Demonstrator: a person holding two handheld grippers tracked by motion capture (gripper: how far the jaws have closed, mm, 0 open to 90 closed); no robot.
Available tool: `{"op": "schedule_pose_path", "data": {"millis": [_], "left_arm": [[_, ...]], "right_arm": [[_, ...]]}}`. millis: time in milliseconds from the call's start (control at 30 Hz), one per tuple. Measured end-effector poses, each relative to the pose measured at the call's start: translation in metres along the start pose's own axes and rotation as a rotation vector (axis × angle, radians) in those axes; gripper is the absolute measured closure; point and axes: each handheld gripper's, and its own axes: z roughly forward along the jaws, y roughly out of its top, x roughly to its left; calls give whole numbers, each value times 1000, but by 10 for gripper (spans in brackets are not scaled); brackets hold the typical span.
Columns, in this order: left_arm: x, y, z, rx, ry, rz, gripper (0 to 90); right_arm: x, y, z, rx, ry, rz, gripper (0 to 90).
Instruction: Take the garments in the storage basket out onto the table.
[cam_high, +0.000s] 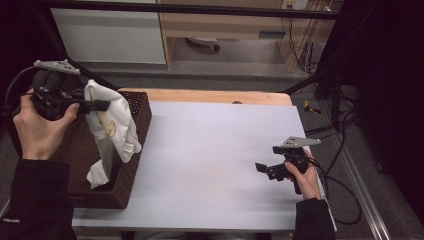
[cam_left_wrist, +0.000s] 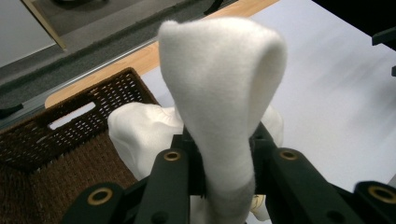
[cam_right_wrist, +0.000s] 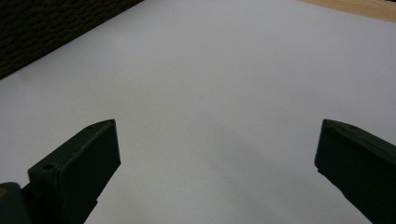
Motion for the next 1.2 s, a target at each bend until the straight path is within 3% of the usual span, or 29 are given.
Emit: {"op": "schedule_pose_path", "data": {"millis": [1200], "left_arm": [[-44,50,27,12,-75,98,755]], "right_arm": [[0,0,-2,-9,3,3,8]]}}
